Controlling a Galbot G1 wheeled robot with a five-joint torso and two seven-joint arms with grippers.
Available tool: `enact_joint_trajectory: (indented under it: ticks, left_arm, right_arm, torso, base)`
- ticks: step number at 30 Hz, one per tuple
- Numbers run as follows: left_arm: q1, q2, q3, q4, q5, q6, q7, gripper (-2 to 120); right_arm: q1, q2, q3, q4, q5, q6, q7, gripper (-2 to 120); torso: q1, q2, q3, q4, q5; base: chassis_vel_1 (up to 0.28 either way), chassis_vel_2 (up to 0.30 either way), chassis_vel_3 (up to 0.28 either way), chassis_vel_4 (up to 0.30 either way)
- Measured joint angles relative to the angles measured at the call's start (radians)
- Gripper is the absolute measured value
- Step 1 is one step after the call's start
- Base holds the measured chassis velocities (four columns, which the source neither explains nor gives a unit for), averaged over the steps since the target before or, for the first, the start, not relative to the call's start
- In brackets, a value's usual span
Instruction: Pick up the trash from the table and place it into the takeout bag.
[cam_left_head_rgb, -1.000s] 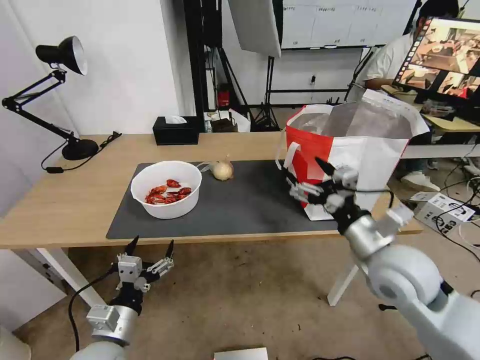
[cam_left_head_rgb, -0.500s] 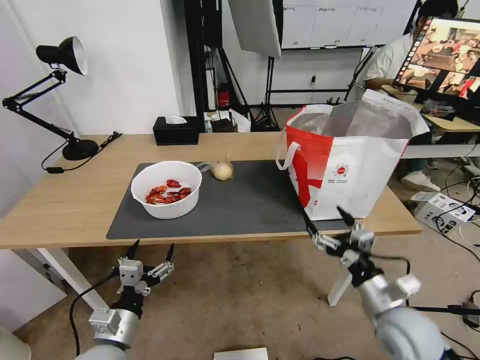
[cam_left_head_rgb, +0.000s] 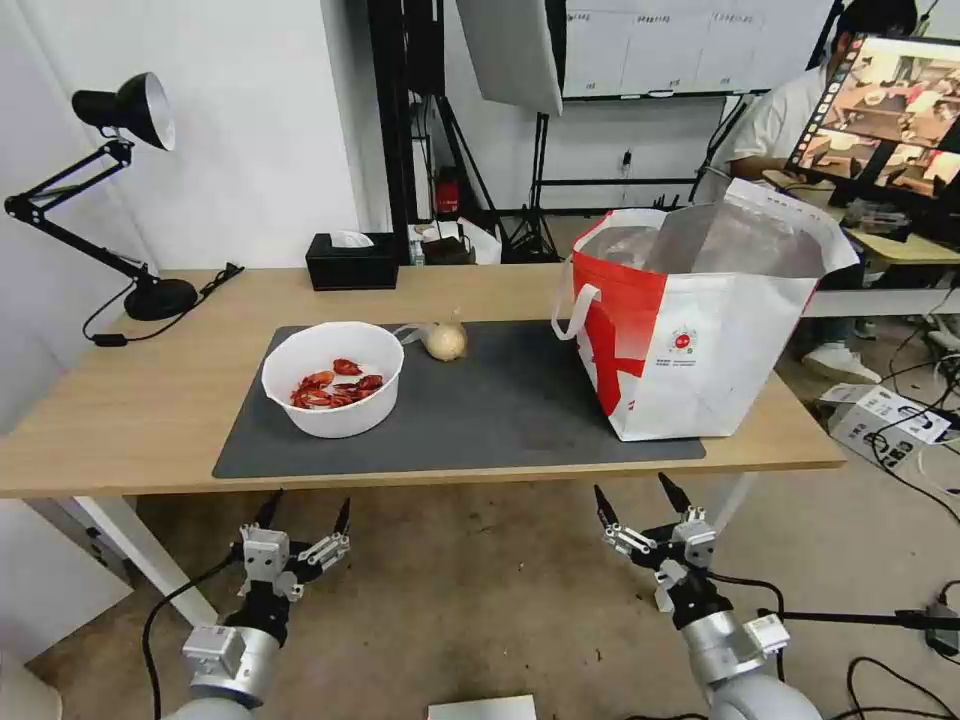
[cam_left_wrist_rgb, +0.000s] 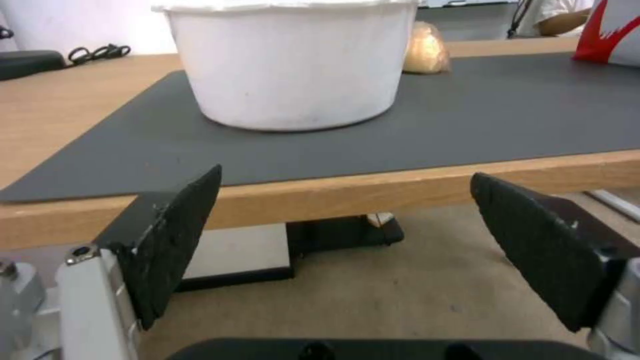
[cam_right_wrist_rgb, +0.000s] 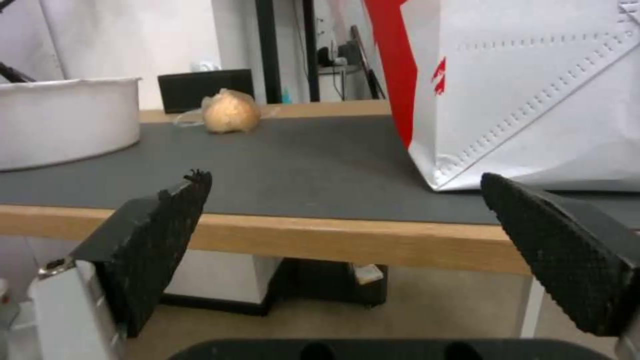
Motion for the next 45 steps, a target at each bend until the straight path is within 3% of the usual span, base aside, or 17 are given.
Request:
enact_joint_trajectory:
  ticks: [19, 27, 38, 42, 45]
  left_arm:
    - [0.005, -0.012, 0.007, 0.006, 0.012, -0.003, 0.001, 100]
    - [0.010, -0.012, 0.003, 0.001, 0.014, -0.004, 0.001, 100]
    - [0.024, -0.016, -0.003, -0.012, 0.020, -0.006, 0.001, 100]
    - [0.028, -0.016, -0.004, -0.012, 0.025, -0.007, 0.001, 100]
    - [0.031, -0.017, -0.006, -0.013, 0.026, -0.006, 0.000, 100]
  right_arm:
    - [0.027, -0.006, -0.028, -0.005, 0.004, -0.017, 0.007, 100]
    - [0.070, -0.042, -0.079, 0.033, 0.001, -0.073, 0.028, 100]
    - [0.268, -0.146, -0.207, 0.112, 0.047, -0.217, 0.072, 100]
    - [0.398, -0.166, -0.302, 0.110, 0.070, -0.278, 0.109, 100]
    - [0.591, -0.160, -0.428, 0.069, 0.106, -0.343, 0.157, 100]
  torso:
    - [0.000, 0.000, 0.000, -0.0001, 0.0001]
    - [0.000, 0.000, 0.000, -0.0001, 0.0001]
    - [0.000, 0.000, 0.000, 0.0000, 0.0000]
    - [0.000, 0.000, 0.000, -0.0002, 0.0000]
    - [0.000, 0.000, 0.000, -0.0001, -0.0001]
  base:
    - [0.000, 0.000, 0.000, 0.000]
    - [0.000, 0.000, 0.000, 0.000]
    - [0.000, 0.000, 0.000, 0.000]
    - [0.000, 0.000, 0.000, 0.000]
    - [0.000, 0.000, 0.000, 0.000]
